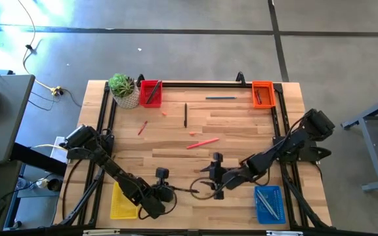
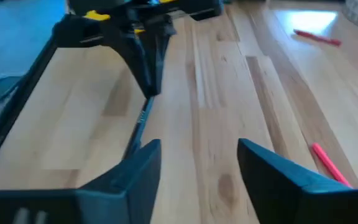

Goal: Sort crayons/erasers/pens/pencils in bins
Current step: Put the black pen into the blue bin

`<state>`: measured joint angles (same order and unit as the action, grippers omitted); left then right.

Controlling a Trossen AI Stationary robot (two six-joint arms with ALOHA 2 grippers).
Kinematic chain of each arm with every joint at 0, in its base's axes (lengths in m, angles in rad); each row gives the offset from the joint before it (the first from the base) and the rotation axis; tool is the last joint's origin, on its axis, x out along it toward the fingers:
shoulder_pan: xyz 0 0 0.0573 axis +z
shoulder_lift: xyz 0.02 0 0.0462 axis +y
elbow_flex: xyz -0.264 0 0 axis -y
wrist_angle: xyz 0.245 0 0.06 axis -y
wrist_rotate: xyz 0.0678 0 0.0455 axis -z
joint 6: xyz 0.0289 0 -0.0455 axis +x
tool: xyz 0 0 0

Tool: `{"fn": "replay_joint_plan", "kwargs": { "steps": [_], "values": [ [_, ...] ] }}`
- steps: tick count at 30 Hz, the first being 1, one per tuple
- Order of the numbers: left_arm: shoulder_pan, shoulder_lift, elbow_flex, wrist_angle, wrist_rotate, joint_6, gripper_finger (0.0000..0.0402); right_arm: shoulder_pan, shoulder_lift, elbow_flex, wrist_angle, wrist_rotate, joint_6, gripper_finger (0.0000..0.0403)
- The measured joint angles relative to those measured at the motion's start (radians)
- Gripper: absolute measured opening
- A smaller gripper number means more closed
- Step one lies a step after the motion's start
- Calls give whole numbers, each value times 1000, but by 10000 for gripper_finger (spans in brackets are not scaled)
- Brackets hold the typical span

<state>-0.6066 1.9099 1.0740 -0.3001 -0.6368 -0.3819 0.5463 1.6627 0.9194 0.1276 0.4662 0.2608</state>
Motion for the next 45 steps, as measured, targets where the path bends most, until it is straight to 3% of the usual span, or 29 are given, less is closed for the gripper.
{"fn": "replay_joint_plan", "kwargs": {
  "steps": [7, 12, 17, 22, 29, 33, 38, 41, 45],
  "values": [
    [-19, -13, 2, -8, -89, -15, 8, 49, 1, -51, 25, 107, -30, 240],
    [-22, -15, 1, -5, -116, -10, 8, 48, 1, -178, 287, 118, -61, 241],
    [-6, -33, -92, 122, -85, 8, 8, 48, 1, -282, 481, 126, -103, 241],
    [5, -95, -259, 440, -26, 59, 7, 48, 1, -327, 594, 128, -111, 241],
    [28, -184, -494, 1148, -7, 201, 7, 13, 1, -311, 769, 111, -190, 241],
    [39, -198, -558, 1478, 26, 313, 7, -17, 1, -284, 881, 69, -263, 241],
    [73, -198, -565, 1593, 72, 351, 7, -52, 1, -225, 992, -18, -373, 241],
    [101, -196, -567, 1642, 81, 353, 7, -76, 1, -170, 983, -98, -400, 241],
    [136, -197, -563, 1687, 118, 378, 7, -96, 1, -108, 953, -119, -424, 241]
  ]
}}
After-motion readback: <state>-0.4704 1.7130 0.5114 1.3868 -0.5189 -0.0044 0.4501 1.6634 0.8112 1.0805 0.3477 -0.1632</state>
